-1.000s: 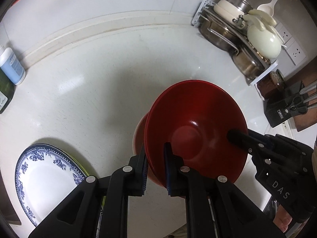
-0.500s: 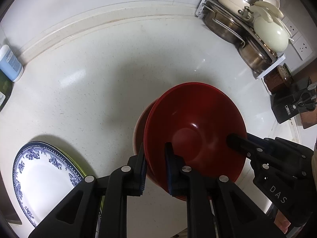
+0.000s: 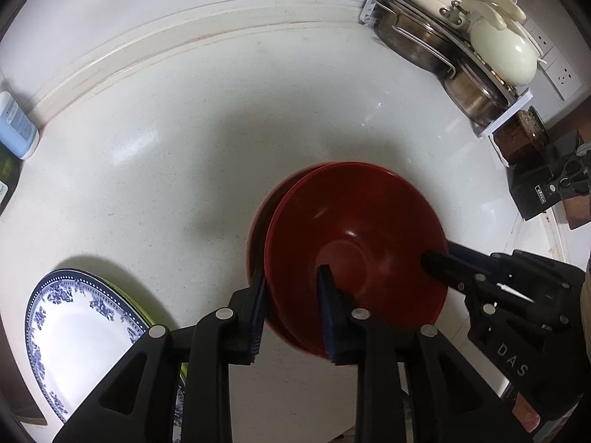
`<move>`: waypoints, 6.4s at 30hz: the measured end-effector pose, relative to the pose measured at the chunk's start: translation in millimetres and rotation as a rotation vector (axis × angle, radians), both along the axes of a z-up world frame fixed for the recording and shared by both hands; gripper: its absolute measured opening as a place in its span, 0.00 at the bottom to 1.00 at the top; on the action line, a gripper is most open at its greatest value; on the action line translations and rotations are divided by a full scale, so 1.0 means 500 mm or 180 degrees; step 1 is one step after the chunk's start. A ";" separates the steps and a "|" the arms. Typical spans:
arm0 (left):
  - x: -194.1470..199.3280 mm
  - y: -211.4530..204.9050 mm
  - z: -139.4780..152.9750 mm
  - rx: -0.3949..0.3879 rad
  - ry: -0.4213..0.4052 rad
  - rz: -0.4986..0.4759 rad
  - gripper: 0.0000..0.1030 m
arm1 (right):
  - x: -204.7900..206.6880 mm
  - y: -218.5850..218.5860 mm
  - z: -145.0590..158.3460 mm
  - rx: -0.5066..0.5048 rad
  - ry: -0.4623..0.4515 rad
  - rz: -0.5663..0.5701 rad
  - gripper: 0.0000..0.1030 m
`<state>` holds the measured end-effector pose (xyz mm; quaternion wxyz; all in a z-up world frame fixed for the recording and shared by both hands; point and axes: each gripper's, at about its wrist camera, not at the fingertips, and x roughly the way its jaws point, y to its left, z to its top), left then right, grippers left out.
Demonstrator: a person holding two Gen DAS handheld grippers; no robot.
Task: Organize plates and bowls
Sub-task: 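Lower the red-and-black bowl into the pink bowl, then open both grippers to release the red-and-black bowl, then close both grippers on the rim of the three stacked bowls, then lift the bowl stack with both grippers and carry it over the blue-floral plate, then lower the bowl stack onto the blue-floral plate and open both grippers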
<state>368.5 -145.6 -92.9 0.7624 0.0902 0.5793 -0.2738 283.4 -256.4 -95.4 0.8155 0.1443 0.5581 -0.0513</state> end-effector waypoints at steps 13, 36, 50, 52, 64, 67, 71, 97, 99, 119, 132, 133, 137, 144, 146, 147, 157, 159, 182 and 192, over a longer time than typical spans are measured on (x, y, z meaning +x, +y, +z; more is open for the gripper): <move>-0.012 0.021 0.059 0.0042 -0.0466 -0.0123 0.62 | -0.014 -0.003 0.042 -0.0189 -0.0230 -0.0050 0.32; -0.001 0.061 0.025 0.0238 -0.0504 0.0027 0.64 | -0.017 0.018 0.029 -0.0149 -0.0386 -0.0238 0.38; 0.020 0.028 -0.031 0.0294 -0.0288 0.0023 0.64 | -0.009 0.004 -0.022 0.0086 -0.0247 -0.0345 0.38; 0.023 0.026 -0.036 0.0273 -0.0242 0.0032 0.63 | -0.005 0.006 -0.029 0.0112 -0.0213 -0.0350 0.38; 0.037 0.022 -0.070 0.0220 0.0027 0.0100 0.46 | 0.008 0.007 -0.056 0.0226 -0.0079 -0.0333 0.36; 0.039 0.019 -0.075 0.0135 0.0097 0.0124 0.38 | 0.011 0.006 -0.063 0.0198 -0.0047 -0.0338 0.32; 0.042 0.017 -0.079 -0.0025 0.0240 0.0170 0.27 | 0.014 0.003 -0.071 0.0203 -0.0012 -0.0359 0.26; 0.005 0.098 0.000 -0.0144 0.0120 0.0468 0.27 | 0.000 0.028 -0.006 0.0239 -0.0036 -0.0416 0.23; 0.000 0.123 0.014 -0.0162 0.0083 0.0539 0.27 | 0.002 0.043 0.009 0.0233 -0.0060 -0.0357 0.23; -0.050 0.414 0.043 -0.0141 -0.0036 0.1578 0.27 | 0.069 0.271 0.054 0.0340 -0.0149 0.0705 0.23; -0.077 0.527 0.015 -0.0036 0.0116 0.2048 0.27 | 0.099 0.404 0.024 0.0441 0.0045 0.1251 0.23; -0.077 0.534 0.012 -0.0026 0.0131 0.2073 0.27 | 0.101 0.411 0.020 0.0446 0.0069 0.1273 0.23; -0.076 0.553 0.000 0.0020 0.0182 0.2153 0.27 | 0.107 0.437 0.002 0.0495 0.0198 0.1370 0.23; -0.069 0.565 -0.023 0.0007 0.0282 0.2199 0.27 | 0.114 0.454 -0.014 0.0497 0.0319 0.1488 0.23; -0.067 0.569 -0.031 0.0004 0.0306 0.2206 0.27 | 0.118 0.457 -0.019 0.0494 0.0358 0.1496 0.23; -0.066 0.571 -0.034 -0.0001 0.0324 0.2207 0.27 | 0.119 0.457 -0.022 0.0501 0.0381 0.1492 0.23; -0.054 0.571 -0.061 -0.0042 0.0411 0.2166 0.27 | 0.138 0.458 -0.049 0.0509 0.0552 0.1457 0.24; -0.056 0.568 -0.059 -0.0052 0.0393 0.2143 0.27 | 0.141 0.460 -0.048 0.0495 0.0534 0.1464 0.24; -0.180 0.549 0.081 0.0296 -0.1403 0.1903 0.68 | 0.047 0.405 0.066 0.0134 -0.0813 0.1150 0.53; -0.331 0.509 0.122 0.0313 -0.1997 0.1994 0.84 | -0.089 0.363 0.137 -0.0456 -0.1698 0.1025 0.78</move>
